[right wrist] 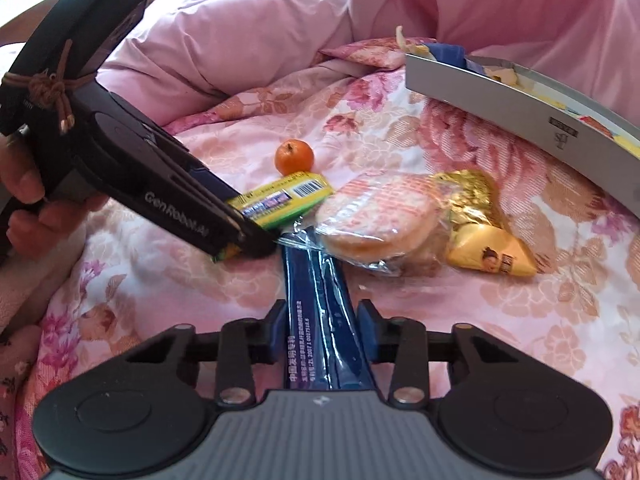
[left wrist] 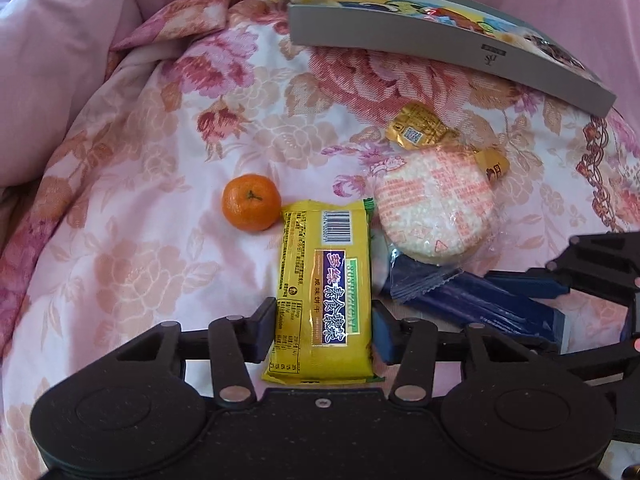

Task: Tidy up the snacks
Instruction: 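Close the left gripper on the yellow bar while the right gripper closes on the blue stick packet, then lift the yellow bar and blue stick packet with both grippers toward the tray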

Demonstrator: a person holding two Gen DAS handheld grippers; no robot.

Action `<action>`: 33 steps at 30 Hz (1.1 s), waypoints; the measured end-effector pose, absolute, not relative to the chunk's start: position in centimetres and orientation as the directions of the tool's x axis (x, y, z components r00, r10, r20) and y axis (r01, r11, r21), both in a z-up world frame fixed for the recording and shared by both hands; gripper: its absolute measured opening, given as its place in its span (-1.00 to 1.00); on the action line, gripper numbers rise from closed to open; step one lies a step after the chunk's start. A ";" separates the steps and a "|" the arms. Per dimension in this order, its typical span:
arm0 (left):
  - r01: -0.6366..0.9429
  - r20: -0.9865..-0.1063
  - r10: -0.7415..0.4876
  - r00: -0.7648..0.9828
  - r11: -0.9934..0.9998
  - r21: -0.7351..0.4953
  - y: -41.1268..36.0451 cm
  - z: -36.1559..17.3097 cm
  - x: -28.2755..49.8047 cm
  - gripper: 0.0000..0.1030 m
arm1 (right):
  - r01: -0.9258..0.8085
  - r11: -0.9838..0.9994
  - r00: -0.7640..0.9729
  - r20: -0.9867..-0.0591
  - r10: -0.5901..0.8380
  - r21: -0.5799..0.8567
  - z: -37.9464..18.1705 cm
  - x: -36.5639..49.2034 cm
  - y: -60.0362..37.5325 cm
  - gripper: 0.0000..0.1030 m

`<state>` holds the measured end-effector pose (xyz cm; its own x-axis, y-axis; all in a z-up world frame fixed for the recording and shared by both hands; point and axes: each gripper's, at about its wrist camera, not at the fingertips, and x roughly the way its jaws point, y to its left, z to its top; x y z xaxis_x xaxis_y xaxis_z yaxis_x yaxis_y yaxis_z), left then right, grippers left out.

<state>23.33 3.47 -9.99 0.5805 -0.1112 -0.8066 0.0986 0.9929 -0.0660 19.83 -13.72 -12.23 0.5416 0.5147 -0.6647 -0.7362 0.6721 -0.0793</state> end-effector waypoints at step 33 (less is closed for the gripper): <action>0.081 -0.847 -0.114 0.519 0.993 -0.084 2.0 -9.9 19.5 -0.03 | -0.571 0.764 0.683 -0.691 0.237 -0.301 -11.4 13.2 -14.3 -0.28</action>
